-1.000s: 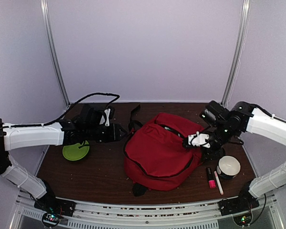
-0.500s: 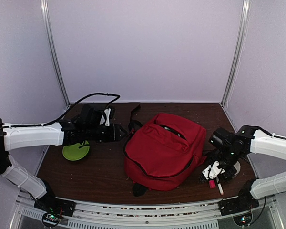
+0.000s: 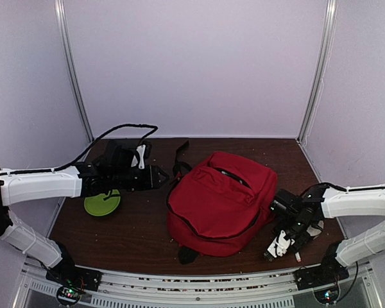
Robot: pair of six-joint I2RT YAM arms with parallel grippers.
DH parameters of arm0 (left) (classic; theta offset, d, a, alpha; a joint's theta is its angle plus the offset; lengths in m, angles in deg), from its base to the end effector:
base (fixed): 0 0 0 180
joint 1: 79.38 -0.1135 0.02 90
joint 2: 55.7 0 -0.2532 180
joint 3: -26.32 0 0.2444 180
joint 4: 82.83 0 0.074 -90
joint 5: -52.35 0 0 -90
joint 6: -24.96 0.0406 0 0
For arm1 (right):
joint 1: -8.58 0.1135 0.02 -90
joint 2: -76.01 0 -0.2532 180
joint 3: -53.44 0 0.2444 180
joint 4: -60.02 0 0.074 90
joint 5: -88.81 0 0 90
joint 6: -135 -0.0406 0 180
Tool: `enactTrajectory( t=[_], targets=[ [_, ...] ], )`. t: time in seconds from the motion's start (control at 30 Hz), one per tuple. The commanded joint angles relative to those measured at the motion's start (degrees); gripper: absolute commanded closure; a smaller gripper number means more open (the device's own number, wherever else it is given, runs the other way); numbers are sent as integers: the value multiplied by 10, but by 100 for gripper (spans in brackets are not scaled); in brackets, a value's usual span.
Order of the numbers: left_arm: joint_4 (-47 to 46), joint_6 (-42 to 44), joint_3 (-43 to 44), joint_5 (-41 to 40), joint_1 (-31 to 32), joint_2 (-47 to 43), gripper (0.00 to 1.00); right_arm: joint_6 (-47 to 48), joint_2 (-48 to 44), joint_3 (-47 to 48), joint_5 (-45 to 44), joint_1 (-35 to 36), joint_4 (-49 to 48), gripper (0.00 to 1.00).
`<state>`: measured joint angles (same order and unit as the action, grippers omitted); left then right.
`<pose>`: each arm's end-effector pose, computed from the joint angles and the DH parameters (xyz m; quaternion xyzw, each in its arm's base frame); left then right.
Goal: Pack the student bag
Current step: Move the pen to the corner of the board.
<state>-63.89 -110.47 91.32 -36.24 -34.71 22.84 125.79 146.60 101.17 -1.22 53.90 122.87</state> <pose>0.2155 -0.2144 0.2429 0.0001 0.8766 -0.3481 0.3323 0.1193 0.1206 0.1431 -0.8908 0.4528 -0.0117 0.0356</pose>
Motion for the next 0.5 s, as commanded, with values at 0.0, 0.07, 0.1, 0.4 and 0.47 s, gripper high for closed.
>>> enactTrajectory(
  t=[0.0, 0.07, 0.1, 0.4, 0.47],
  targets=[
    [-22, -4, 5, 0, -3, 3, 59, 6, 18, -14, -31, 8, -70, 36],
    [-24, -4, 5, 2, -3, 5, 59, 2, 31, -13, -31, 8, -90, 39],
    [-24, -5, 5, 2, -3, 5, 59, -1, 36, -9, -29, 9, -96, 40],
    [-27, -5, 2, 5, -4, 8, 59, -59, 104, 72, 12, 11, -77, 68],
    [-29, -5, 1, 7, -3, 9, 59, -64, 108, 76, 20, 14, -77, 69]
  ],
)
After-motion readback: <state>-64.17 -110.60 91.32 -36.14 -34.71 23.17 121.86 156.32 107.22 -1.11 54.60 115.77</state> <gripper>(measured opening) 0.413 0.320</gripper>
